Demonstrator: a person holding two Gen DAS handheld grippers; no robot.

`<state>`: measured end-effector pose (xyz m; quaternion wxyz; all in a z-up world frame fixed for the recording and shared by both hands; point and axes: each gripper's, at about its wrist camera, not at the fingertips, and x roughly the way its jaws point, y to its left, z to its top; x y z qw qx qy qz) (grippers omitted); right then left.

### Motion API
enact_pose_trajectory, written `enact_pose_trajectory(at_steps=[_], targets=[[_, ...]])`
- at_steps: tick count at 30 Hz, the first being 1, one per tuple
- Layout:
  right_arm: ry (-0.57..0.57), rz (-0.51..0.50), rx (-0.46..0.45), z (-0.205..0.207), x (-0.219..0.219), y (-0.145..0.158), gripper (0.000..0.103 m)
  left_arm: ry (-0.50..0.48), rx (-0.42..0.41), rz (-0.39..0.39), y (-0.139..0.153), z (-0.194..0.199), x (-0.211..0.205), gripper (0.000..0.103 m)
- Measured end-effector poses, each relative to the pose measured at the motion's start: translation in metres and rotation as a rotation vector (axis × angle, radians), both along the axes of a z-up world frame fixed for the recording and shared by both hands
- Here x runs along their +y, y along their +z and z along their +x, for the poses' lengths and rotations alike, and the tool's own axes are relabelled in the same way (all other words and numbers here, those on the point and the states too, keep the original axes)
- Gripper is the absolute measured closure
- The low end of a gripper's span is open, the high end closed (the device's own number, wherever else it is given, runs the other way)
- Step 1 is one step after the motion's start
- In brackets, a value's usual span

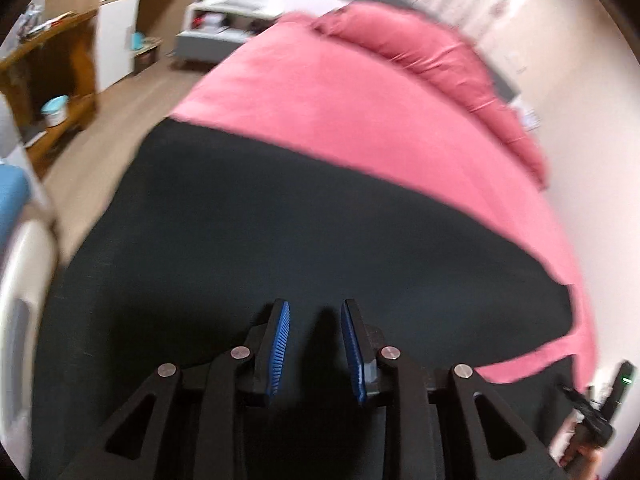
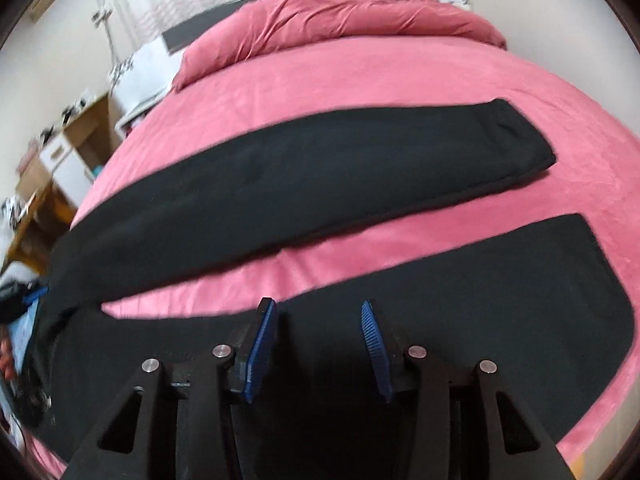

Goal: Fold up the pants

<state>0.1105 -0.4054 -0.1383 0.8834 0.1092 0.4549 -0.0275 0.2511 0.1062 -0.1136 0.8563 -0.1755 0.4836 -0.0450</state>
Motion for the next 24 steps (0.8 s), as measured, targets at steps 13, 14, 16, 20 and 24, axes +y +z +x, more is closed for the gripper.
enact_pose_trajectory(at_steps=[13,14,16,20,24], targets=[[0.006,-0.008,0.057,0.013,0.009,0.009,0.048,0.062,0.056,0.041,-0.004,0.028,0.033,0.071],[0.004,-0.020,0.054,0.017,0.006,0.013,0.047,0.072,0.058,0.057,-0.003,0.032,0.032,0.070],[-0.010,-0.039,0.049,0.026,-0.001,0.021,0.044,0.085,0.061,0.065,0.002,0.047,0.037,0.070],[-0.046,-0.084,0.047,0.058,-0.020,0.036,0.039,0.124,0.064,0.087,0.011,0.050,0.077,0.069],[-0.074,-0.096,0.068,0.090,-0.039,0.043,0.038,0.140,0.087,0.138,0.008,0.078,0.090,0.069]])
